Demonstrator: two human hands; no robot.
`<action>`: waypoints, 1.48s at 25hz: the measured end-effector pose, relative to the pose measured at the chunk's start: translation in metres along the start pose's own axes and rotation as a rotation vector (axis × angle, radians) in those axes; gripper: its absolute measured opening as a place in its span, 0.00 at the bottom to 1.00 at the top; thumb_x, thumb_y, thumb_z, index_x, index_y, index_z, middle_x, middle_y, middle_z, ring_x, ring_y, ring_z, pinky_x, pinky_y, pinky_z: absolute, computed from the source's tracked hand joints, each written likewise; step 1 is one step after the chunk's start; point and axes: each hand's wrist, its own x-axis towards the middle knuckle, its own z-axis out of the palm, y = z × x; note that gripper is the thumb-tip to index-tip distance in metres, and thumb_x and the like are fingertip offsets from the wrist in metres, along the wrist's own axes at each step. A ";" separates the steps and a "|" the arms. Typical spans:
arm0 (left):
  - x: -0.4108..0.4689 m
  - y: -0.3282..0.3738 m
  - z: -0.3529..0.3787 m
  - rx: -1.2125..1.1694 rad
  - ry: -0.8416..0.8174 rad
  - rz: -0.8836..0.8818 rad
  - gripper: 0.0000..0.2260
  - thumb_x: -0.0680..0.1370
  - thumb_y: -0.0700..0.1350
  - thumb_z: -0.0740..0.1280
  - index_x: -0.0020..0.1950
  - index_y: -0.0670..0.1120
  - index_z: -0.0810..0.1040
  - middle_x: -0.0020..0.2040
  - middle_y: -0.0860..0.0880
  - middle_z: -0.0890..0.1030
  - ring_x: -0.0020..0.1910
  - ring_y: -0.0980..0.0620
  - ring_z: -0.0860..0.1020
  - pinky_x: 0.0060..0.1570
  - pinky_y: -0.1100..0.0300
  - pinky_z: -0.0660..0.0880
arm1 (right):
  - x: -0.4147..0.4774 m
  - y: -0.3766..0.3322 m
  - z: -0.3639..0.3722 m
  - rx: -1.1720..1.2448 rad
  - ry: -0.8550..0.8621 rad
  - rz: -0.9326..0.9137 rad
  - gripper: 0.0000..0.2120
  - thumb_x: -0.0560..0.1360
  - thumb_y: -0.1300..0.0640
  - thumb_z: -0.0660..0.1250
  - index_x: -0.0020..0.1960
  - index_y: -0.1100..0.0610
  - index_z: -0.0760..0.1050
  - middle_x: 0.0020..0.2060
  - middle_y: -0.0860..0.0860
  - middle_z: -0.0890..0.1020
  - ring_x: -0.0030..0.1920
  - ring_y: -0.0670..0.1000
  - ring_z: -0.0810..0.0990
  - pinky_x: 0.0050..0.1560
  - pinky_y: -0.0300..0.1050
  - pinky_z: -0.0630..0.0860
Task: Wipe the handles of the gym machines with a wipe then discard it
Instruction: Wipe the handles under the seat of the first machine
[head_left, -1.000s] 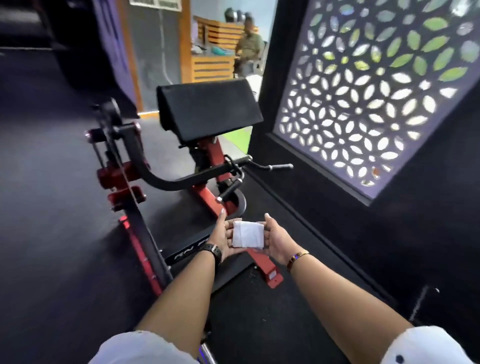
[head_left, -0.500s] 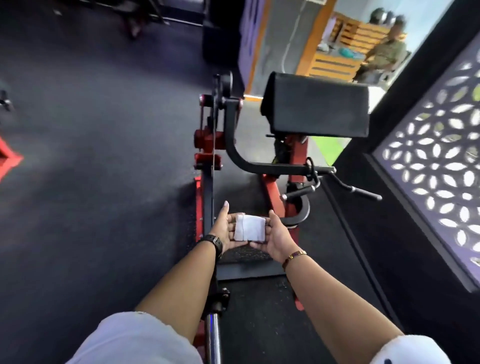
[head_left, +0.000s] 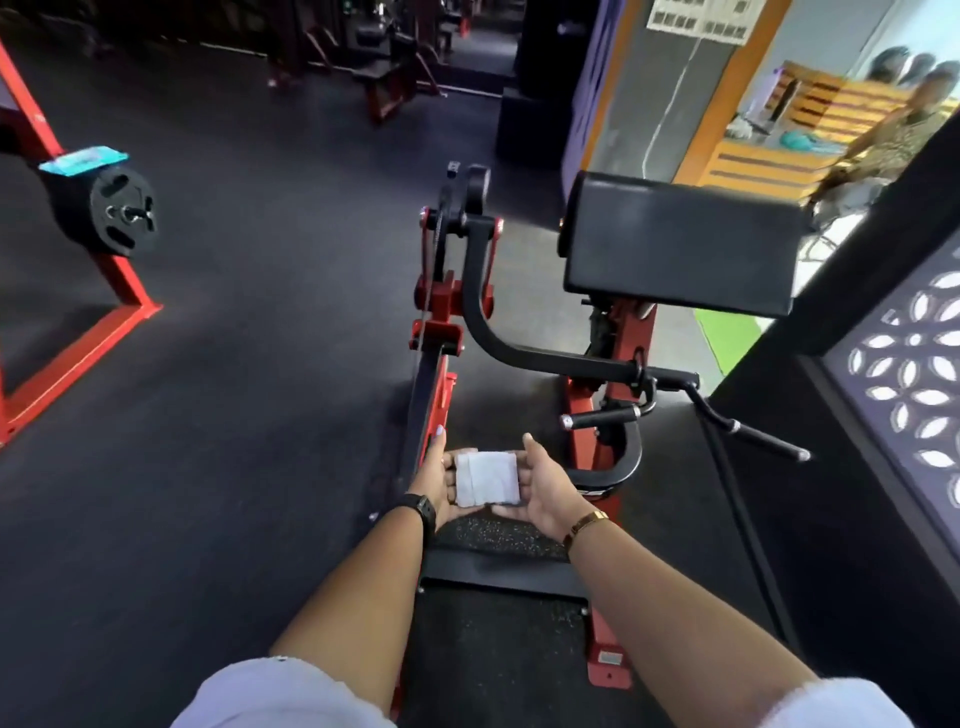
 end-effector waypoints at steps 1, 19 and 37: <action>0.003 -0.004 0.019 0.024 -0.027 -0.008 0.32 0.77 0.69 0.51 0.58 0.44 0.78 0.50 0.42 0.81 0.45 0.45 0.80 0.39 0.52 0.77 | -0.002 -0.004 -0.019 0.014 0.017 -0.007 0.26 0.77 0.36 0.55 0.57 0.57 0.74 0.52 0.57 0.82 0.50 0.56 0.82 0.41 0.52 0.81; 0.149 0.027 0.217 0.232 -0.217 -0.143 0.33 0.77 0.69 0.49 0.53 0.42 0.78 0.48 0.41 0.81 0.44 0.45 0.81 0.38 0.52 0.78 | 0.083 -0.111 -0.200 0.139 0.172 0.003 0.21 0.79 0.43 0.58 0.56 0.60 0.75 0.46 0.56 0.80 0.48 0.55 0.80 0.44 0.53 0.80; 0.335 0.004 0.188 0.962 0.059 0.091 0.15 0.77 0.41 0.67 0.65 0.45 0.76 0.63 0.44 0.78 0.62 0.47 0.76 0.62 0.56 0.72 | 0.268 -0.129 -0.235 -0.730 0.435 -0.253 0.06 0.71 0.60 0.68 0.41 0.56 0.71 0.41 0.55 0.76 0.45 0.55 0.75 0.42 0.40 0.61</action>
